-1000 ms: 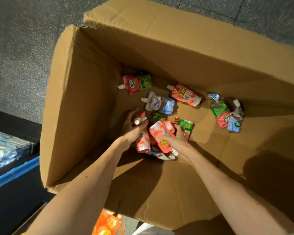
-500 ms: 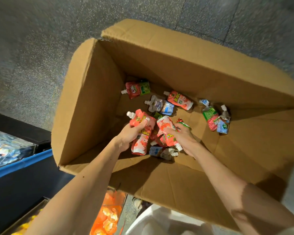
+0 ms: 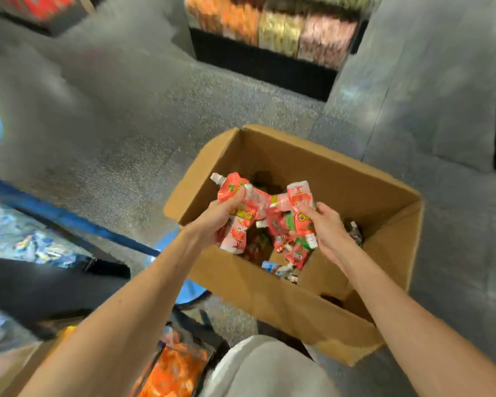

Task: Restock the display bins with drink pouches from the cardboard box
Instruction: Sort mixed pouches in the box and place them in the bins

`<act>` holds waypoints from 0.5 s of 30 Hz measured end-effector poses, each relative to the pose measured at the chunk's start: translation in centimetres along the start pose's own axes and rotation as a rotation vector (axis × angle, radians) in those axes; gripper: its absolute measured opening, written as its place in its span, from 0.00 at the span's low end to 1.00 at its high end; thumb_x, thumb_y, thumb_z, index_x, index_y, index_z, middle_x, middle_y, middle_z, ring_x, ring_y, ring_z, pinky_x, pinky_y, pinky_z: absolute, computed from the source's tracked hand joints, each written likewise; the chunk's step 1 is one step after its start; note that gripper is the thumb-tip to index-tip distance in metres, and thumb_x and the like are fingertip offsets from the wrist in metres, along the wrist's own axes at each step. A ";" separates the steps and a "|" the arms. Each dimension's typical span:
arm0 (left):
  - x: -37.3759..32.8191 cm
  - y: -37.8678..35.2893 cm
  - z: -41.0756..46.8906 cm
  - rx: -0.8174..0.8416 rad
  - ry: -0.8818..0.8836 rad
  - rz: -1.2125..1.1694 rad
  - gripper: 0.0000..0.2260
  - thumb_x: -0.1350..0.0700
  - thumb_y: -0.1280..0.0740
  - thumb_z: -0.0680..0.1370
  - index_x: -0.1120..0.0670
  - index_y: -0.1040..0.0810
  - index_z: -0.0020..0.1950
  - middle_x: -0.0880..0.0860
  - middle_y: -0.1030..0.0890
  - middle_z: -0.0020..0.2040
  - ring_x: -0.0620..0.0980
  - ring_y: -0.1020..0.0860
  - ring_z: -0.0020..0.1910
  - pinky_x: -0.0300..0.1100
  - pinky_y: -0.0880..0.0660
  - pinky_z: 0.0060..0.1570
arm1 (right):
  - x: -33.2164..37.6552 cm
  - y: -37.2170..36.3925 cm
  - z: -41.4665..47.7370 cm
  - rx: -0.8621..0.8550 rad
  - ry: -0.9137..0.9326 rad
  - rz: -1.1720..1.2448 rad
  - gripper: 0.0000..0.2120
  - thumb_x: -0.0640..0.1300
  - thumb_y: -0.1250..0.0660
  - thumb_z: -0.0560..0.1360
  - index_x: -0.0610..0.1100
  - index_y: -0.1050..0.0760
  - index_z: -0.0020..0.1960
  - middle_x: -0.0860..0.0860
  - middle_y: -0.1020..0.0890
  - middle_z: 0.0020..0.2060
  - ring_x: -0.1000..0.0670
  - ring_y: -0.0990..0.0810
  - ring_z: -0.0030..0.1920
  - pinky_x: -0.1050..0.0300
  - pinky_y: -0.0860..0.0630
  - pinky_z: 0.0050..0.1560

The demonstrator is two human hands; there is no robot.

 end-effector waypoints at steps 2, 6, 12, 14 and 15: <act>-2.7 0.0 -4.7 0.000 -0.105 -0.065 0.16 0.41 0.38 0.80 0.54 0.22 0.50 0.50 0.18 0.33 0.44 0.20 0.29 0.35 0.25 0.28 | 2.9 -1.9 -3.9 0.009 0.073 0.046 0.17 0.41 0.29 0.77 0.32 0.26 0.61 0.32 0.18 0.55 0.35 0.17 0.52 0.42 0.16 0.45; -6.6 1.2 -15.1 0.035 -0.248 -0.115 0.28 0.36 0.43 0.80 0.53 0.16 0.34 0.52 0.19 0.31 0.46 0.20 0.26 0.36 0.24 0.26 | 8.0 -6.9 -11.4 0.130 0.219 0.131 0.20 0.42 0.30 0.78 0.32 0.28 0.65 0.33 0.19 0.57 0.39 0.16 0.49 0.47 0.16 0.37; -12.6 7.0 -32.0 -0.194 -0.633 -0.278 0.26 0.36 0.41 0.79 0.57 0.20 0.59 0.58 0.15 0.54 0.52 0.16 0.53 0.46 0.19 0.50 | 13.6 -18.5 -22.1 0.428 0.352 0.247 0.13 0.42 0.33 0.79 0.39 0.24 0.62 0.39 0.16 0.55 0.41 0.15 0.52 0.42 0.17 0.50; -13.6 8.4 -37.7 -0.209 -0.771 -0.308 0.23 0.39 0.46 0.83 0.55 0.21 0.46 0.51 0.15 0.36 0.44 0.17 0.33 0.35 0.22 0.31 | 14.6 -23.1 -25.6 0.534 0.378 0.226 0.11 0.43 0.33 0.79 0.40 0.23 0.59 0.41 0.15 0.51 0.44 0.14 0.47 0.43 0.16 0.46; -14.0 9.1 -40.4 -0.237 -0.837 -0.328 0.25 0.40 0.47 0.82 0.54 0.20 0.41 0.50 0.17 0.32 0.43 0.19 0.28 0.33 0.25 0.27 | 14.9 -25.2 -27.3 0.578 0.387 0.205 0.14 0.44 0.32 0.78 0.39 0.24 0.61 0.41 0.15 0.52 0.43 0.14 0.48 0.43 0.16 0.45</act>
Point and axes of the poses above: each hand's wrist, its own z-axis towards the middle knuckle, its own y-axis out of the back of the hand, x = y × z, the point moved 8 cm from there along z, towards the middle knuckle
